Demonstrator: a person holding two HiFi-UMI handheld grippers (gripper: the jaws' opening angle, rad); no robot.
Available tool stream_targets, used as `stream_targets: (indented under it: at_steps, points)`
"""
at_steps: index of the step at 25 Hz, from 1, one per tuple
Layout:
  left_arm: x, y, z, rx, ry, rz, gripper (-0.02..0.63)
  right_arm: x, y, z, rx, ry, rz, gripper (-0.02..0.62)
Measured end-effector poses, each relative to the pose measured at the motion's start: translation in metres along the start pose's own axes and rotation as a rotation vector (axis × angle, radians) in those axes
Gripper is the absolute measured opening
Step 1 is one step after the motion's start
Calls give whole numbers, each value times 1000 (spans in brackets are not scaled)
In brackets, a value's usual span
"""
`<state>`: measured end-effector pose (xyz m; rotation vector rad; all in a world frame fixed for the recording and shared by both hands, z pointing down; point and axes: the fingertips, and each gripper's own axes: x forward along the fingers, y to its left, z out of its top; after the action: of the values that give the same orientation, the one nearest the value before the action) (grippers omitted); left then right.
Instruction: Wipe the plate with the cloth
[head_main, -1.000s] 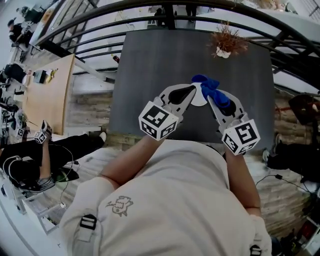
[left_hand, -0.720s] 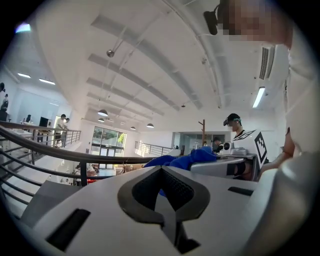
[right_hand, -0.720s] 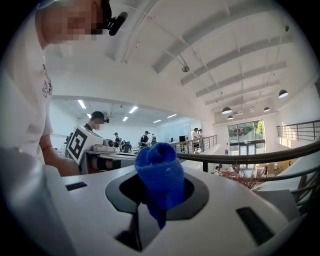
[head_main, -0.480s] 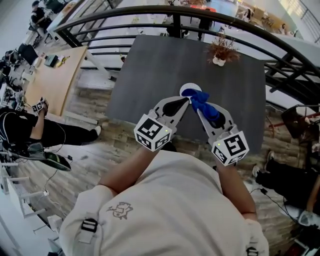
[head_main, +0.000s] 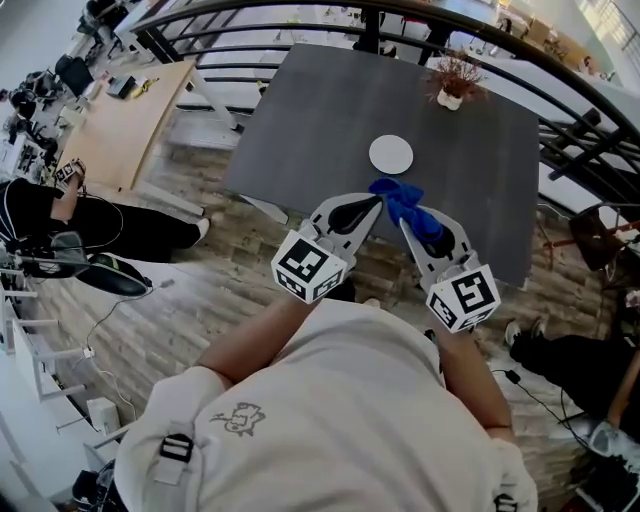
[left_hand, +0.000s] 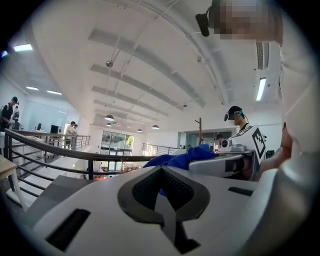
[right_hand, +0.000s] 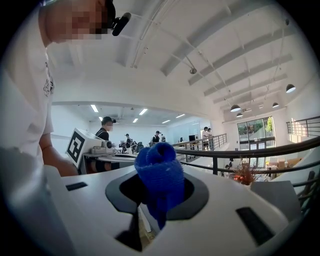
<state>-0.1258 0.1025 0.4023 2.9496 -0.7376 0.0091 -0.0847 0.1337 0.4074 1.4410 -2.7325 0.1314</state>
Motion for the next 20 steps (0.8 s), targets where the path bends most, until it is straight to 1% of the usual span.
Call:
stream_targets:
  at_steps: [5,8,13,17,20]
  points:
    - [-8,-8,-8,-20,14,2,6,-8,11,-5,-6,0,6,86]
    - [-11,-12,-11,-33,23,-7,8,-7,15,-8,12,3,-1,86]
    - [-20,-6,-2,-7,5,-1,7,3,24,0,-16,-11,14,86]
    - [-27,-4,-1,-12,10,-1,7,7,27,-5,5,2,-1,86]
    - [-27,-1,2,-8,8,0,8,10,26,-3,0,-8,5,86]
